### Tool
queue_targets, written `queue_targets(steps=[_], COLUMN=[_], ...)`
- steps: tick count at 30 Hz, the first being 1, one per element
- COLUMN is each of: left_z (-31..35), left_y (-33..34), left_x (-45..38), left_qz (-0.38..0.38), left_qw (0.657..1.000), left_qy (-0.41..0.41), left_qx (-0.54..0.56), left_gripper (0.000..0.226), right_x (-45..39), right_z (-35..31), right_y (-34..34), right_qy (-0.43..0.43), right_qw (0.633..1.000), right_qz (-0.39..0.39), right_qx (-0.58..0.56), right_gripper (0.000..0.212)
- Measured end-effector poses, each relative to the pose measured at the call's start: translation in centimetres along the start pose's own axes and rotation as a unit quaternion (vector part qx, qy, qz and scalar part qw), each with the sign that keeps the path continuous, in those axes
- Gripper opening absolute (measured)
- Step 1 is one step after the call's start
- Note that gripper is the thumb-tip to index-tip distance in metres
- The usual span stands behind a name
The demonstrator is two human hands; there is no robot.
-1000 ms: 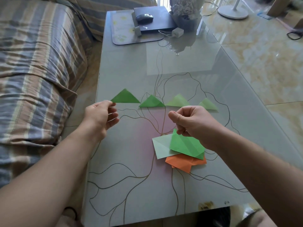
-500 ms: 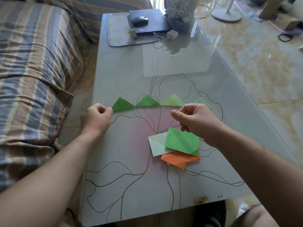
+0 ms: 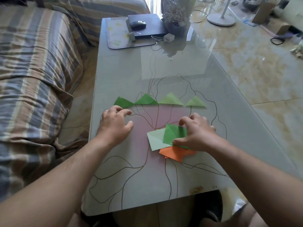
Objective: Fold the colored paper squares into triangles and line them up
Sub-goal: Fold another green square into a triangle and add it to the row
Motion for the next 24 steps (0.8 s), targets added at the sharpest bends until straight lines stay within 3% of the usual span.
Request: queue_targets(steps=[6,9,11,14,17,19,24], left_z=[3.0,4.5,5.6,6.4,7.6,8.2,7.2], left_y=[0.6,0.3,0.2,0.5,1.7,2.2,2.4], left_x=[3.5,5.1,5.9,6.6,7.0,7.0,6.1], left_qz=[-0.011,-0.021,-0.030,-0.087,-0.197,-0.214,-0.158], left_qw=[0.998,0.995,0.991,0.969,0.872,0.832,0.798], left_qy=[0.064,0.092,0.118,0.118,0.086,0.064,-0.017], left_qx=[0.009,0.025,0.049,0.201,0.441,0.509,0.581], left_gripper=[0.032,0.029,0.027,0.028,0.042,0.042,0.011], right_x=[0.4,0.8,1.4,3.2,4.9,5.3,4.1], right_z=[0.3,0.6,0.3,-1.8,-4.6,-5.9,-6.2], right_y=[0.1,-0.7,-1.5,-1.8,-0.9,-0.2,0.4], right_qy=[0.062,0.041,-0.014,-0.118,-0.169,-0.173,-0.142], right_qw=[0.998,0.995,0.980,0.883,0.774,0.745,0.702], right_qz=[0.003,0.010,0.001,-0.054,-0.103,-0.123,-0.148], right_qx=[-0.031,-0.093,-0.199,-0.451,-0.601,-0.632,-0.682], right_gripper=[0.068,0.030,0.010,0.008,0.013,0.011,0.006])
Point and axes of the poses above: each hand's wrist, its own x-axis away from the middle knuckle, its own y-axis out of the palm, z = x × y, the point moved 8 cm from there along -x, towards the middle knuckle, and after that the axes turned 14 degrees about -z, right-handed, at the moved point
